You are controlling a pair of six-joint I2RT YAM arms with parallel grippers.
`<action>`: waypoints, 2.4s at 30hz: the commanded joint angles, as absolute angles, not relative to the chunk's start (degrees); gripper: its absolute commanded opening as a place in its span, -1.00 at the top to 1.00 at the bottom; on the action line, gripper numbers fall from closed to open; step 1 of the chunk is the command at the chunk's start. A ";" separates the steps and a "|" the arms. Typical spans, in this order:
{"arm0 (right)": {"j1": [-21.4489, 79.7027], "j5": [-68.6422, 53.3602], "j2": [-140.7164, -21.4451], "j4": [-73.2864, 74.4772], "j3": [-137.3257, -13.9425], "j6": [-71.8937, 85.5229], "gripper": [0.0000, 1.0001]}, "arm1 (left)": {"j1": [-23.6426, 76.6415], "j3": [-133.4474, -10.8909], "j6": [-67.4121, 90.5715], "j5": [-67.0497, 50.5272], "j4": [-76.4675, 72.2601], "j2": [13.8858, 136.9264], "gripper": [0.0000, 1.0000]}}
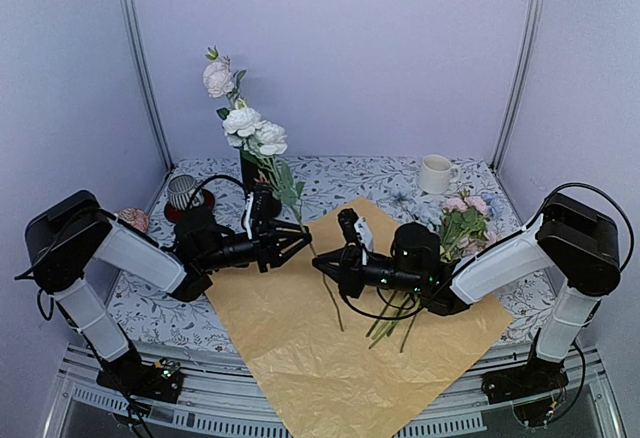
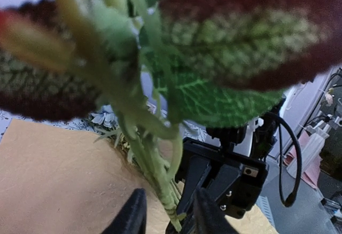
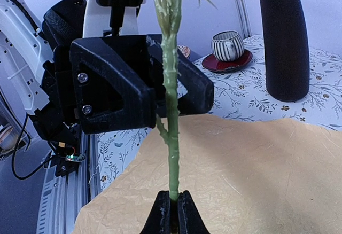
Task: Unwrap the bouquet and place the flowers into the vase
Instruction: Pass from the right arm to the left, then place the fake flower in the vase.
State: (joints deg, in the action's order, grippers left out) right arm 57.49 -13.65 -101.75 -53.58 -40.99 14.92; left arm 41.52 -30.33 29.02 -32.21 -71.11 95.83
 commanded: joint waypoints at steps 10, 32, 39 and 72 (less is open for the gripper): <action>57.89 -11.44 -101.73 -54.40 -41.78 11.21 0.42 | 41.66 -31.65 26.52 -33.17 -68.23 94.85 1.00; 57.49 2.84 -93.91 -64.13 -32.08 6.80 0.12 | 41.66 -29.71 22.39 -27.96 -64.09 89.84 1.00; 57.20 5.31 -92.84 -65.26 -30.75 6.36 0.12 | 41.64 -29.53 22.13 -27.64 -63.74 89.23 1.00; 57.16 13.28 -92.11 -71.07 -26.64 5.60 -0.97 | 30.60 -44.39 15.84 -13.83 -28.81 68.40 1.00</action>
State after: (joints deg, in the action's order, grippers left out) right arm 57.36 12.97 -92.53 -68.64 -27.51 6.37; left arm 31.81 -40.25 18.48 -20.01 -37.89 71.77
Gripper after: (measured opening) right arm 0.987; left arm 0.028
